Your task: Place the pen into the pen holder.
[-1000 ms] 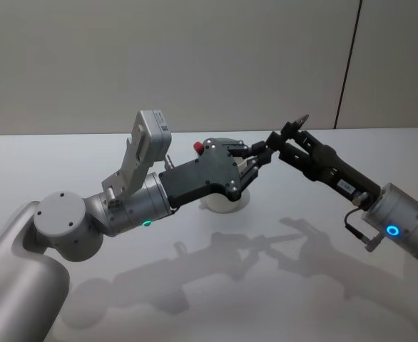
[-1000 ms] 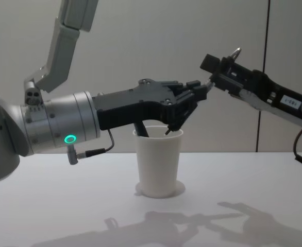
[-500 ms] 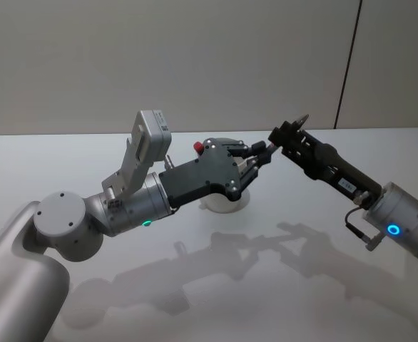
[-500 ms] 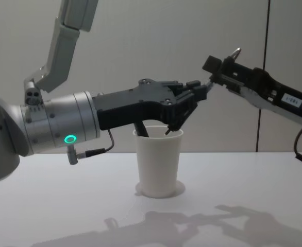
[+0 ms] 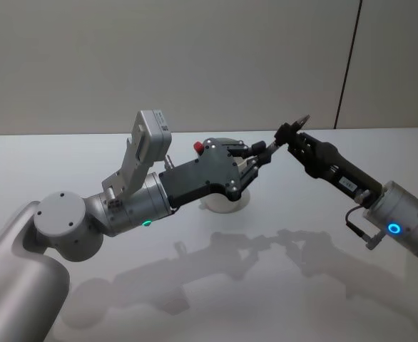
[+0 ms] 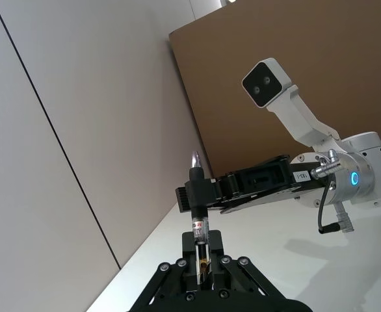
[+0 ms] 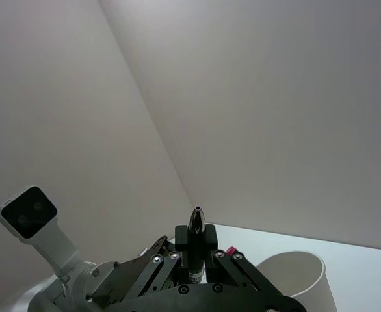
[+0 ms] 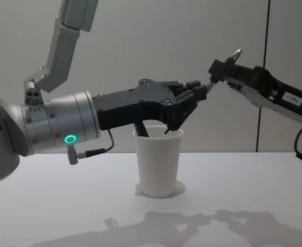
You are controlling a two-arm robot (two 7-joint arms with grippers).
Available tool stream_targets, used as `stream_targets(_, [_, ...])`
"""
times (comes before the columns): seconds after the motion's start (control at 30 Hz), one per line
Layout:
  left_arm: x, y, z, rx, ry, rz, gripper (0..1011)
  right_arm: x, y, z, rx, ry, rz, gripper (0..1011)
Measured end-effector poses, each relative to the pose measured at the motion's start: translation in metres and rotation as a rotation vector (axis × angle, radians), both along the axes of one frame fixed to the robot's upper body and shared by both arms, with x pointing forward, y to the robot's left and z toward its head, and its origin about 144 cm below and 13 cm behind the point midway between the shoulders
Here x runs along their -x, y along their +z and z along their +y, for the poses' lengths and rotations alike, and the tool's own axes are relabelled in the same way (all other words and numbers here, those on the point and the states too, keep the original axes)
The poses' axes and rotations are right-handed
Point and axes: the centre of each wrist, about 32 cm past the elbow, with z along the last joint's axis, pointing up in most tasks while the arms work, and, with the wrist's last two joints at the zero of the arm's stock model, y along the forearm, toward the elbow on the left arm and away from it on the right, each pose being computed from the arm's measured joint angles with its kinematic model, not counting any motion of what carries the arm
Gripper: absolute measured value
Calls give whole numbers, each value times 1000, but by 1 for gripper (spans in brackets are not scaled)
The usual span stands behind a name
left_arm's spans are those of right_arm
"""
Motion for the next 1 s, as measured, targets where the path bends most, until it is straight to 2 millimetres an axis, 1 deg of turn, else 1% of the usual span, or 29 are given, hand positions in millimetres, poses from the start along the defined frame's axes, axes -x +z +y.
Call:
stream_targets(0.07, [0,0,0,0,0,0,120,0,0,0,-1,0,0,111])
stream_targets(1.0, [0,0,0,0,0,0,113,-3,0,-3,-8,-18,-2,111])
